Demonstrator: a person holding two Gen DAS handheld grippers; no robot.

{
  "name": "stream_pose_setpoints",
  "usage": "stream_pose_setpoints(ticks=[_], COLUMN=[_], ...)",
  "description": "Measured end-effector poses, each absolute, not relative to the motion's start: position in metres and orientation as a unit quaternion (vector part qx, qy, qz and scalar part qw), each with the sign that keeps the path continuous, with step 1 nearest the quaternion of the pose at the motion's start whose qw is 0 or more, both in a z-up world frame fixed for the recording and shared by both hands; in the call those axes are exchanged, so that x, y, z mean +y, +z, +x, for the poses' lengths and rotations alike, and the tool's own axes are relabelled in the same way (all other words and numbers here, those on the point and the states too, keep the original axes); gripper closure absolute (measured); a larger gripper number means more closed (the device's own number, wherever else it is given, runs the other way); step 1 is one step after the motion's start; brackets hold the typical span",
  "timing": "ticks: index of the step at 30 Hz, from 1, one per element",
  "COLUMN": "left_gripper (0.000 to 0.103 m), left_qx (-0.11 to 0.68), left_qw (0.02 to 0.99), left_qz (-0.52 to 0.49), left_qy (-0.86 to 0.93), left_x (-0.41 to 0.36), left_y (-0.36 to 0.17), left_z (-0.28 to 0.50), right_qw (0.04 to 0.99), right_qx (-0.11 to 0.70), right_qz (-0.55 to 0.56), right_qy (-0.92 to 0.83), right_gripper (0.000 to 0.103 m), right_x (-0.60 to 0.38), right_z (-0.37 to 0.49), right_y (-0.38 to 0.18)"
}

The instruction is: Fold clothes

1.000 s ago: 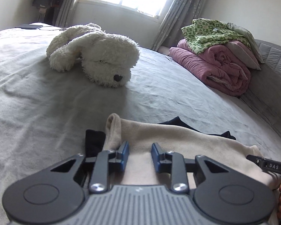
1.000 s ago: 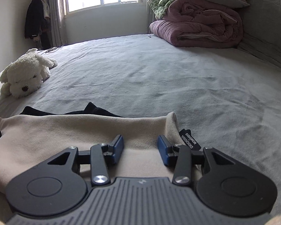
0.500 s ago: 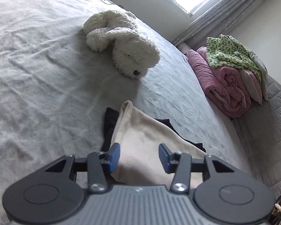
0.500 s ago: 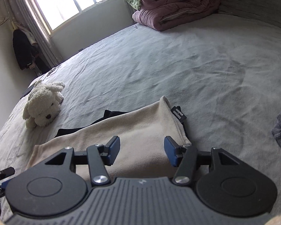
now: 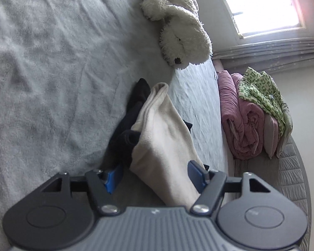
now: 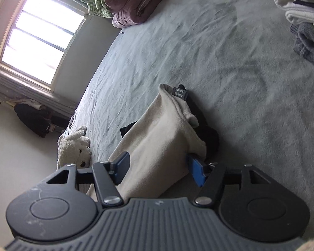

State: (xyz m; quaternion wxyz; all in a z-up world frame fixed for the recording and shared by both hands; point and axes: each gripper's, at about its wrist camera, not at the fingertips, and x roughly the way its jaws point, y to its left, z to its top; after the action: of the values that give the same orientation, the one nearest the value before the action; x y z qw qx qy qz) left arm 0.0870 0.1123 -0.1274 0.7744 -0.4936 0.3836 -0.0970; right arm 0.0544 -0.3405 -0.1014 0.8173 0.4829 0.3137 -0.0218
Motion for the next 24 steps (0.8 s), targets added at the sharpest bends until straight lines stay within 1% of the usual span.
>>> stream_pose_setpoints(ticks=[2,4,6,7,8,9,10,11,17,21,22,23,24], left_gripper=[0.036,0.041,0.048,0.053,0.058,0.058,0.058,0.058,0.057,0.058,0.061,0.065,0.069], left_qx=[0.366,0.353,0.35,0.348,0.347,0.346,0.344,0.343,0.335,0.329,0.327,0.325,0.324], left_qw=[0.783,0.789,0.79,0.791,0.791,0.792,0.792,0.793,0.796,0.8,0.801,0.802,0.802], left_qz=[-0.494,-0.497,-0.497,-0.497,-0.498,-0.498,-0.498,-0.498,-0.5,-0.499,-0.498,-0.498,-0.499], left_qy=[-0.091,-0.083,-0.079,-0.078,-0.076,-0.075,-0.073,-0.072,-0.063,-0.058,-0.057,-0.059,-0.06], left_x=[0.108,0.106,0.106,0.107,0.107,0.107,0.108,0.108,0.111,0.112,0.112,0.113,0.114], left_y=[-0.13,-0.132,-0.133,-0.133,-0.133,-0.134,-0.134,-0.134,-0.136,-0.138,-0.139,-0.141,-0.143], left_z=[0.088,0.089,0.089,0.089,0.09,0.09,0.09,0.09,0.091,0.092,0.093,0.093,0.094], right_qw=[0.811,0.798,0.781,0.772,0.766,0.762,0.762,0.762,0.755,0.779,0.788,0.796,0.797], right_qx=[0.303,0.285,0.273,0.27,0.271,0.274,0.282,0.291,0.27,0.27,0.268,0.266,0.263], right_qz=[0.501,0.53,0.56,0.574,0.581,0.585,0.581,0.576,0.593,0.563,0.551,0.541,0.54], right_qy=[-0.019,-0.019,-0.029,-0.036,-0.043,-0.047,-0.053,-0.058,-0.069,-0.06,-0.059,-0.058,-0.061], right_gripper=[0.037,0.037,0.038,0.042,0.043,0.042,0.037,0.037,0.036,0.036,0.036,0.039,0.055], right_x=[-0.346,-0.353,-0.357,-0.358,-0.356,-0.355,-0.352,-0.351,-0.359,-0.359,-0.358,-0.356,-0.357], right_z=[0.058,0.057,0.051,0.047,0.042,0.036,0.031,0.028,0.032,0.051,0.053,0.055,0.055], right_y=[-0.108,-0.113,-0.116,-0.117,-0.116,-0.113,-0.111,-0.111,-0.119,-0.121,-0.12,-0.12,-0.123])
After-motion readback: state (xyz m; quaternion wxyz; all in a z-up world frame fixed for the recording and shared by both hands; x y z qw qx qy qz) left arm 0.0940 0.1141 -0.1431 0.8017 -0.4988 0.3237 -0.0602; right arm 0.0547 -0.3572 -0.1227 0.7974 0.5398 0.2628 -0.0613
